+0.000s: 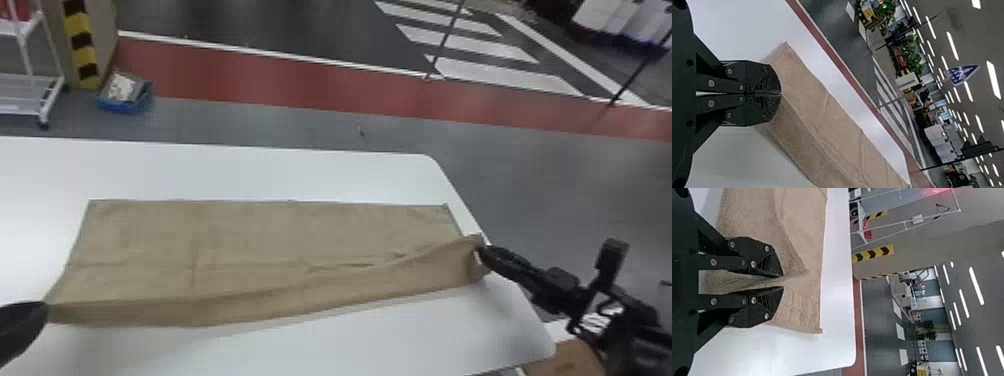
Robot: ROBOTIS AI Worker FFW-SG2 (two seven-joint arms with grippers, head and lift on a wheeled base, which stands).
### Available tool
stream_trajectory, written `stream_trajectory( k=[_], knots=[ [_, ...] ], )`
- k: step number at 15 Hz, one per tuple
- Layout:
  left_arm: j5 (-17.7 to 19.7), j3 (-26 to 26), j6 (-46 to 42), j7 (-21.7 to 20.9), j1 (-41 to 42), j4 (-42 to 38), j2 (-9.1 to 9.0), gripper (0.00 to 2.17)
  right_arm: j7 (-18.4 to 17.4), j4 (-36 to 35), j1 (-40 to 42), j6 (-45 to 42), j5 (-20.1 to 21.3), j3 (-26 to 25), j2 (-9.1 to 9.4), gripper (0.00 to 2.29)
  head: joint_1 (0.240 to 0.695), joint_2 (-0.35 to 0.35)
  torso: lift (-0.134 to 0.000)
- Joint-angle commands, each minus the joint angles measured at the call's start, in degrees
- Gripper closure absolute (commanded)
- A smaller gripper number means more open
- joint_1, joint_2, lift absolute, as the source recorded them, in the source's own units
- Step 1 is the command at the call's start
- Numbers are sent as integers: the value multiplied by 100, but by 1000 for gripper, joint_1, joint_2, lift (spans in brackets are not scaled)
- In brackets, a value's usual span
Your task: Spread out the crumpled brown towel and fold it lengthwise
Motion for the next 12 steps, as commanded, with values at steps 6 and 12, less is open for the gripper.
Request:
stream_trajectory(
  k=[6, 12],
  knots=[
    [-45, -87, 94, 9, -59, 84, -4, 1713, -260, -166, -98, -138, 31, 155, 50, 242, 695, -350, -123],
    [-54, -87, 77, 9, -32, 137, -13, 1713, -278, -430, -229, 196, 259, 383, 252, 255, 695, -350, -123]
  ],
)
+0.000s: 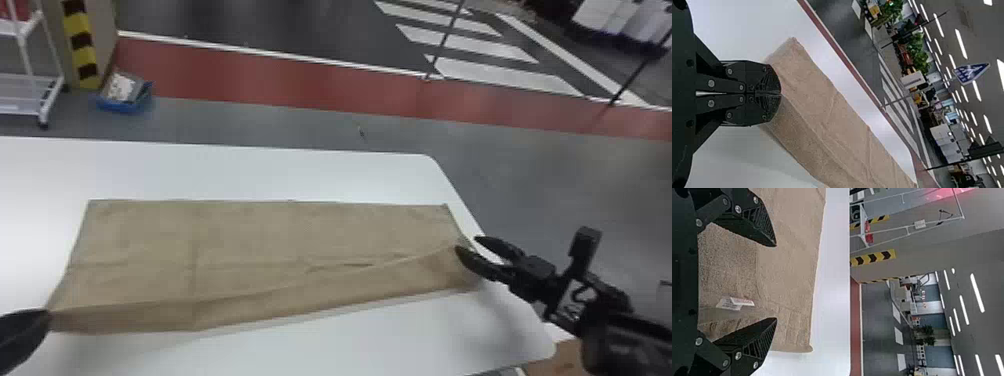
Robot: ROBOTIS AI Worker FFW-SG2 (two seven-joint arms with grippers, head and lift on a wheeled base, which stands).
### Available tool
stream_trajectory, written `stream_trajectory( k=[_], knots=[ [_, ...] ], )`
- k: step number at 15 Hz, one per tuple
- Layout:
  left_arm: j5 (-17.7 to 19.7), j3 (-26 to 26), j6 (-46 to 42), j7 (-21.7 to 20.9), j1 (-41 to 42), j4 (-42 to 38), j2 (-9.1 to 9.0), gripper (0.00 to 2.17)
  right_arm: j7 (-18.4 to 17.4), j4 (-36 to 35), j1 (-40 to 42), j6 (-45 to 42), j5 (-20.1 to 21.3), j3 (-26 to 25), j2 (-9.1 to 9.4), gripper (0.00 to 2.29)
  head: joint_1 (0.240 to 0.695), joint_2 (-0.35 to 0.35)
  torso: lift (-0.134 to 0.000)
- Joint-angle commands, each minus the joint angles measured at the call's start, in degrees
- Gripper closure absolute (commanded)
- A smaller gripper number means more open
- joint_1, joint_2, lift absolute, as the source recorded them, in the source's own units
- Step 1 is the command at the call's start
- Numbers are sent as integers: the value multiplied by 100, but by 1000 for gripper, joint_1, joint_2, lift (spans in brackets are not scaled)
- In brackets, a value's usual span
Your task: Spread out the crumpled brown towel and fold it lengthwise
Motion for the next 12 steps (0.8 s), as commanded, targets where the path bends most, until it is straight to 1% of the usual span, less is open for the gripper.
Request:
stream_trajectory(
  k=[1, 3, 6, 8, 9, 10, 12],
  knots=[
    [0, 0, -23, 0, -16, 42, 9, 1713, -92, 2, -172, 26, 171, 66, 9, 255, 695, -350, -123],
    [0, -35, -23, 0, -52, 77, 18, 1713, -303, 90, -348, 26, 355, 136, 9, 326, 695, -350, -123],
    [-9, -52, -40, 0, -43, 77, 9, 1713, -338, 186, -480, 43, 505, 171, 0, 343, 695, -350, -123],
    [-9, -44, -75, 0, -43, 94, 35, 1713, -338, 371, -603, 96, 636, 233, -17, 377, 695, -350, -123],
    [-9, -52, -75, 9, -43, 94, 35, 1713, -338, 432, -647, 184, 672, 303, -44, 475, 695, -350, -123],
    [-9, -52, -75, 0, -34, 94, 18, 1713, -338, 476, -673, 219, 707, 356, -44, 478, 695, -350, -123],
    [-18, -44, -75, 0, -25, 77, 18, 1713, -330, 520, -691, 254, 759, 365, -53, 741, 695, -350, -123]
  ],
)
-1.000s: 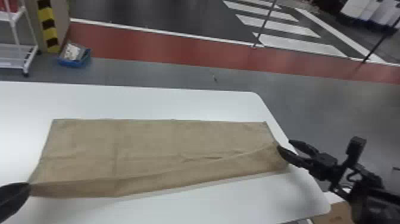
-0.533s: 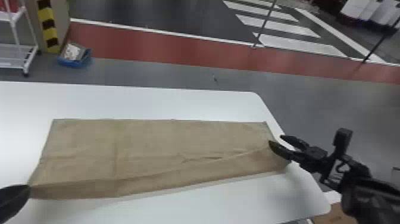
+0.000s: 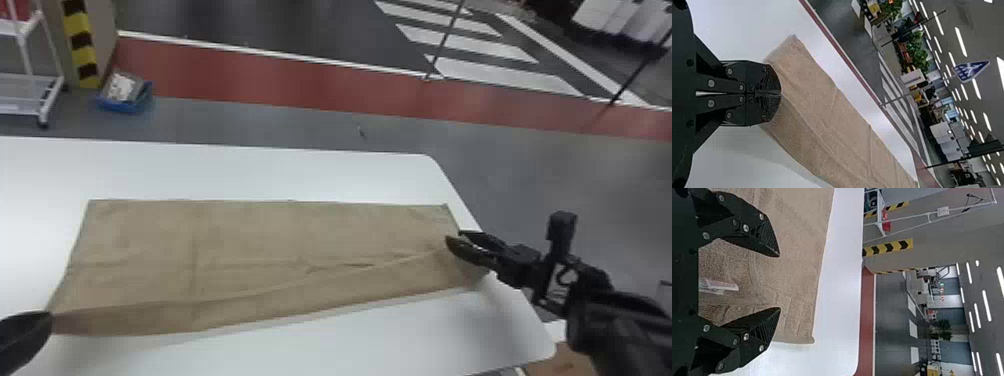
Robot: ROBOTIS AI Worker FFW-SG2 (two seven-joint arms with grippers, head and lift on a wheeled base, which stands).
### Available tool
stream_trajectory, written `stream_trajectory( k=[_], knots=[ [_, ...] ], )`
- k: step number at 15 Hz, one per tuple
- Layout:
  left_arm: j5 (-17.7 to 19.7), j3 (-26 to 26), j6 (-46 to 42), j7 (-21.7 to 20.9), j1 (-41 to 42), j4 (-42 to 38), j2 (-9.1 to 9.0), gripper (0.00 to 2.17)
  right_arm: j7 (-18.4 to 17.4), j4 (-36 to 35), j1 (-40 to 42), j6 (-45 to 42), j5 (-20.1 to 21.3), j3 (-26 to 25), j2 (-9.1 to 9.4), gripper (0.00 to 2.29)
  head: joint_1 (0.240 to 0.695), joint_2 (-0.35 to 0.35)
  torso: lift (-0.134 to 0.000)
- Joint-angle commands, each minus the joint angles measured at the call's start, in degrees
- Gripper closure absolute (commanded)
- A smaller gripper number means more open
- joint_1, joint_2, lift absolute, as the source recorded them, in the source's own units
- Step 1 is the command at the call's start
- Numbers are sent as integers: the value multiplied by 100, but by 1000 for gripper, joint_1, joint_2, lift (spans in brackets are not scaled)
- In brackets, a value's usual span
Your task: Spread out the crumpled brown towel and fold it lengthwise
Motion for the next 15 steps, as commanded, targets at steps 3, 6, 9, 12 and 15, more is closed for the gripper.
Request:
stream_trajectory(
  k=[3, 6, 9, 12, 15],
  knots=[
    [-16, 3, 0, 0, 5, -31, -12, 1713, 84, 19, 2, 265, -55, -75, -87, 1511, 695, -350, -123],
    [10, 38, 0, 0, 32, -136, -21, 1713, 215, -157, 196, 265, -240, -365, -114, 1659, 695, -350, -123],
    [81, 144, 70, -27, 85, -294, -30, 1713, 347, -508, 538, 282, -486, -786, -114, 1659, 695, -350, -123],
    [300, 469, 229, -115, 234, -496, -109, 1713, 787, -632, 828, -17, -758, -1208, -131, 1659, 695, -350, -123],
    [634, 970, 809, -519, 260, -866, -399, 1713, 1200, -623, 987, -491, -1224, -1472, -246, 1659, 695, -350, -123]
  ],
)
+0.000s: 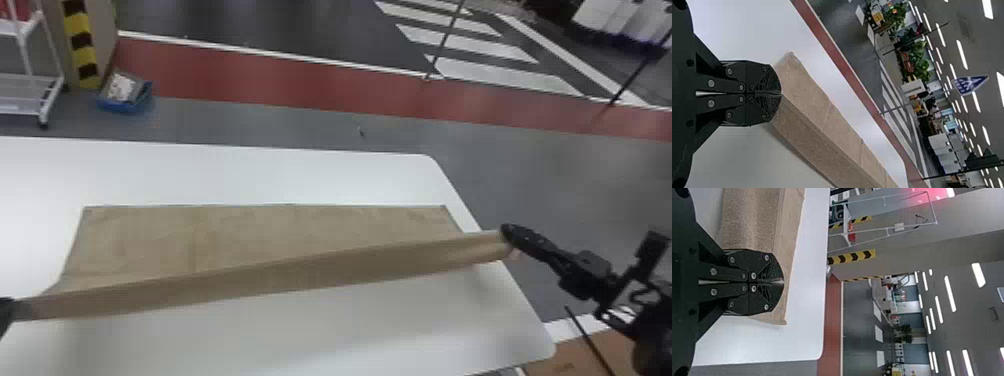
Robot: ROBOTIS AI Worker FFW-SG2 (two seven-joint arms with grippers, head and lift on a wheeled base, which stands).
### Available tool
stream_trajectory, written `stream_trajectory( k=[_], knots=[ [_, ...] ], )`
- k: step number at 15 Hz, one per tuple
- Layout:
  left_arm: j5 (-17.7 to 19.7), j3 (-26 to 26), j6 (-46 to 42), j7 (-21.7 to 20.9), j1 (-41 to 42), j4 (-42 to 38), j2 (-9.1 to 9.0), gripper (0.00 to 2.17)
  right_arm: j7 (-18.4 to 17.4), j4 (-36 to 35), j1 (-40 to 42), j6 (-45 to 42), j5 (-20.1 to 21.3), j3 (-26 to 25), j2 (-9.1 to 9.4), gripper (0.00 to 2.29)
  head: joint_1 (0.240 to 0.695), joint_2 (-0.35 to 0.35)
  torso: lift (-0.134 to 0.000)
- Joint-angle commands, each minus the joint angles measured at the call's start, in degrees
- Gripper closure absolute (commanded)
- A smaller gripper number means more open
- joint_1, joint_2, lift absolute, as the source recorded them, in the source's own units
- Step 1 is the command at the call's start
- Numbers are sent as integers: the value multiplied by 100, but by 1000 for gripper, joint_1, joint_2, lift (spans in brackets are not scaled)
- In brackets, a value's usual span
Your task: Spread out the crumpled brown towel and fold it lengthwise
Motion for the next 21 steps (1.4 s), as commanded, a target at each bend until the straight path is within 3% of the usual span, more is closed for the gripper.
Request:
stream_trajectory(
  k=[1, 3, 6, 11, 16, 21],
  knots=[
    [205, 357, 352, -198, 14, -283, -265, 1713, 147, 4, 79, -135, -259, -86, -97, 1659, 695, -350, -123],
    [266, 550, 949, -444, 58, -564, -397, 1713, 234, -5, 106, -135, -303, -95, -114, 1659, 695, -350, -123],
    [187, 524, 1477, -409, -83, -635, -459, 1710, 138, 65, -44, -206, -224, 81, -150, 1659, 695, -350, -123],
    [-305, -417, 2900, -374, -1445, -90, -344, 1710, -354, 1146, -1134, -1014, 171, 942, -185, 1656, 695, -350, -123],
    [-577, -1208, 2918, -119, -2430, 728, -379, 1710, -662, 1753, -1371, -1770, 180, 1171, -202, 1656, 695, -350, -123],
    [-560, -1454, 2795, 22, -2851, 859, -397, 1710, -785, 2166, -1344, -2280, 180, 1135, -238, 1656, 695, -350, -123]
  ],
)
